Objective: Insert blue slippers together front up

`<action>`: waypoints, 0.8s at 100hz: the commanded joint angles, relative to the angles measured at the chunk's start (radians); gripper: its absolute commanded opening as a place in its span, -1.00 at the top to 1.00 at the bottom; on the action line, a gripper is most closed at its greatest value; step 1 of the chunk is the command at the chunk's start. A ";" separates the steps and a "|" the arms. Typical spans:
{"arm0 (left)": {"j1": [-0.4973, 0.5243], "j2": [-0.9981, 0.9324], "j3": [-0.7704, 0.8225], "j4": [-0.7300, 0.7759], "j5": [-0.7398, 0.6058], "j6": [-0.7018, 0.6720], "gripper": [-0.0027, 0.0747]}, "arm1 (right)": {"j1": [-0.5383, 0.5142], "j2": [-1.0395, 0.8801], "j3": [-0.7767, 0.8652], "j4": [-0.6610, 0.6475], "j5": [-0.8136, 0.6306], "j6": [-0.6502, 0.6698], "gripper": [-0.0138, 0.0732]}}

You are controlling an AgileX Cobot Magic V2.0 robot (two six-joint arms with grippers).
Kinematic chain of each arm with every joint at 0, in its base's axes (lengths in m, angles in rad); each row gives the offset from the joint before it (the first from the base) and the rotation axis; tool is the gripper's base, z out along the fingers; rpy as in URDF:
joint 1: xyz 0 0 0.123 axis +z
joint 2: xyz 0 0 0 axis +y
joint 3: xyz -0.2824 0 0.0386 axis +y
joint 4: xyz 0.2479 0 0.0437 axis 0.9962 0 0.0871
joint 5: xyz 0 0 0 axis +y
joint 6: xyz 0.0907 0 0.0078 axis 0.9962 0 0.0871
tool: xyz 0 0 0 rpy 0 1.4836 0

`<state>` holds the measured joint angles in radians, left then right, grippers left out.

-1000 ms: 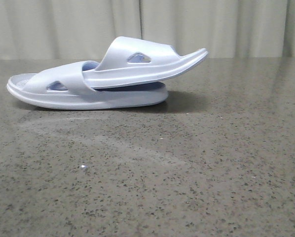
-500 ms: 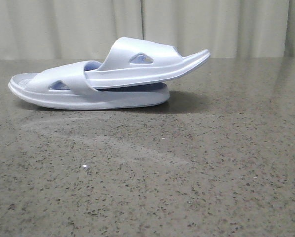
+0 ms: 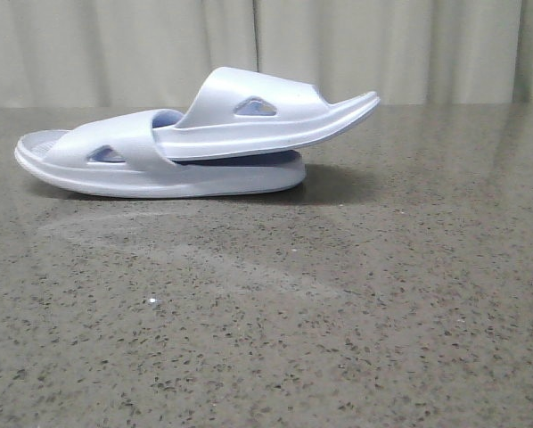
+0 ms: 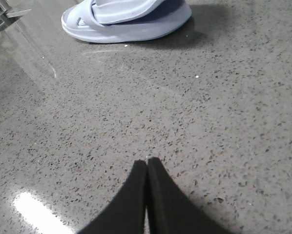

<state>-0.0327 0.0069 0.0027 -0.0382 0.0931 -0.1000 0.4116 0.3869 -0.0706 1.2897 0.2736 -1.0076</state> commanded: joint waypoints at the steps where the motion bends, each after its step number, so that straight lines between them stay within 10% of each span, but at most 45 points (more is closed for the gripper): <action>1: 0.007 -0.018 0.011 0.001 -0.053 -0.008 0.89 | 0.001 0.004 -0.028 0.022 -0.010 -0.012 0.86; 80: 0.007 -0.040 0.009 0.001 -0.011 0.000 0.89 | 0.001 0.006 -0.028 0.022 -0.003 -0.012 0.86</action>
<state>-0.0327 -0.0038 0.0027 -0.0382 0.1529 -0.1000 0.4116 0.3869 -0.0701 1.2897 0.2767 -1.0081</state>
